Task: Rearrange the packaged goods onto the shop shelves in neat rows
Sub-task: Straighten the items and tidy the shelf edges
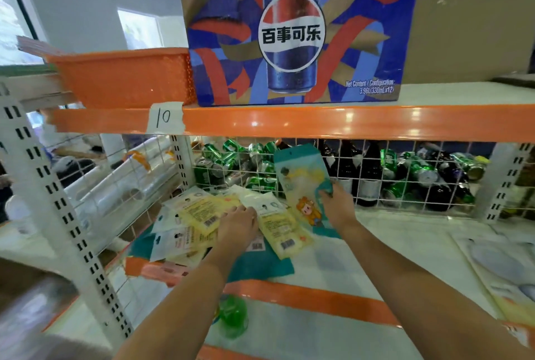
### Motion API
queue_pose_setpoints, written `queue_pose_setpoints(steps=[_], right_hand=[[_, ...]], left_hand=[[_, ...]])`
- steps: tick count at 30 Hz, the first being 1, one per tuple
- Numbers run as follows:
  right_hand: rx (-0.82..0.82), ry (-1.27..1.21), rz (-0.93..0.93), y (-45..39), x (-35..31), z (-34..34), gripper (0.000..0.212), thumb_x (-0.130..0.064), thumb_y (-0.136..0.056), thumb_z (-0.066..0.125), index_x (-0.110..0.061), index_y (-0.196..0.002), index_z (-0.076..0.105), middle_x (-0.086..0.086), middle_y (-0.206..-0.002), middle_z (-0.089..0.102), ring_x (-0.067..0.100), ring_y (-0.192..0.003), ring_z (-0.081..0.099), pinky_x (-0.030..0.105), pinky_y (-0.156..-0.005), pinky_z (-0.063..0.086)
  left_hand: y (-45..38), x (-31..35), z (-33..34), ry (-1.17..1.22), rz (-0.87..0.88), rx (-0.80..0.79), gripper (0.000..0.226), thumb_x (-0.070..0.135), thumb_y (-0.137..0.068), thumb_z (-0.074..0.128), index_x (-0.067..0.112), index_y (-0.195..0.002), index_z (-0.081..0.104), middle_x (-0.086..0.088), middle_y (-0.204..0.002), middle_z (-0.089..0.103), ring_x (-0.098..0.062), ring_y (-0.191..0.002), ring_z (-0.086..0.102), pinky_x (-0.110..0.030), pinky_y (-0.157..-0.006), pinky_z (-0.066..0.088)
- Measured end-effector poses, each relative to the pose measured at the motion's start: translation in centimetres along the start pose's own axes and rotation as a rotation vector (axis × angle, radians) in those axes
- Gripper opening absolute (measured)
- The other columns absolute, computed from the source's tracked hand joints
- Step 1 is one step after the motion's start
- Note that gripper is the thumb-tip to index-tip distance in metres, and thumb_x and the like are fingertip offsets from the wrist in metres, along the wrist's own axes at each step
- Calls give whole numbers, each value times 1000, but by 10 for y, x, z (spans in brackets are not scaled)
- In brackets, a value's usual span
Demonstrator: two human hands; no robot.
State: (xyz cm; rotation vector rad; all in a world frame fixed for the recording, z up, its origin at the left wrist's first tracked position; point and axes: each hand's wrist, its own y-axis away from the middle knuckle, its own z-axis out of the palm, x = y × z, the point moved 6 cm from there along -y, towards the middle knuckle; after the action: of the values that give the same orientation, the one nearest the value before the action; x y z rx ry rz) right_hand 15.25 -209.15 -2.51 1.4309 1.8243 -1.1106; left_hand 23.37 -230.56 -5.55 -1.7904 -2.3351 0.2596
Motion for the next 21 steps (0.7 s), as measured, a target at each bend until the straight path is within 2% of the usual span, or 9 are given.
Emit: queue_pose_setpoints(steps=[3,9,12,16,18,21], right_hand=[[87,-94,107,17,5,-11,27,-11,-96,47,-4,-122,53,17,-112,62,33,-101,59,31,-72,43],[216,-369,240,67,21,-48,22,-10,-94,52,-9,-115,56,10,-97,57,26,-83,55,29,-63,44],[251,-489,271,89,36,-69,16,-5,-93,53,-6,-108,55,11,-94,57,26,-85,55,33,-72,46],[304,-570,305,119,56,-101,11,-5,-93,55,-9,-102,52,11,-89,59,26,-76,59,37,-72,52],[330,-597,350,133,71,-117,13,-6,-92,56,-10,-104,51,12,-91,61,26,-74,60,39,-71,54],[361,-605,400,154,96,-147,19,-7,-91,59,-9,-108,53,15,-99,63,30,-87,63,50,-84,53]], left_hand=[[12,3,1,48,45,-20,34,31,-100,33,19,-123,54,-2,-123,56,-21,-114,51,-36,-92,41],[44,25,5,65,144,-41,30,31,-100,34,18,-115,57,-1,-116,59,-21,-110,54,-35,-89,43],[55,43,7,118,205,-34,29,29,-99,35,17,-110,59,-1,-112,59,-21,-107,53,-34,-86,44],[75,76,2,169,278,-71,26,24,-99,34,16,-107,58,-2,-107,59,-23,-104,53,-33,-78,38],[83,94,3,205,315,-83,29,26,-99,34,16,-109,59,-2,-108,59,-23,-103,53,-36,-82,40],[94,130,2,188,372,-91,30,29,-98,34,18,-113,58,-3,-111,60,-24,-107,53,-38,-88,42]])
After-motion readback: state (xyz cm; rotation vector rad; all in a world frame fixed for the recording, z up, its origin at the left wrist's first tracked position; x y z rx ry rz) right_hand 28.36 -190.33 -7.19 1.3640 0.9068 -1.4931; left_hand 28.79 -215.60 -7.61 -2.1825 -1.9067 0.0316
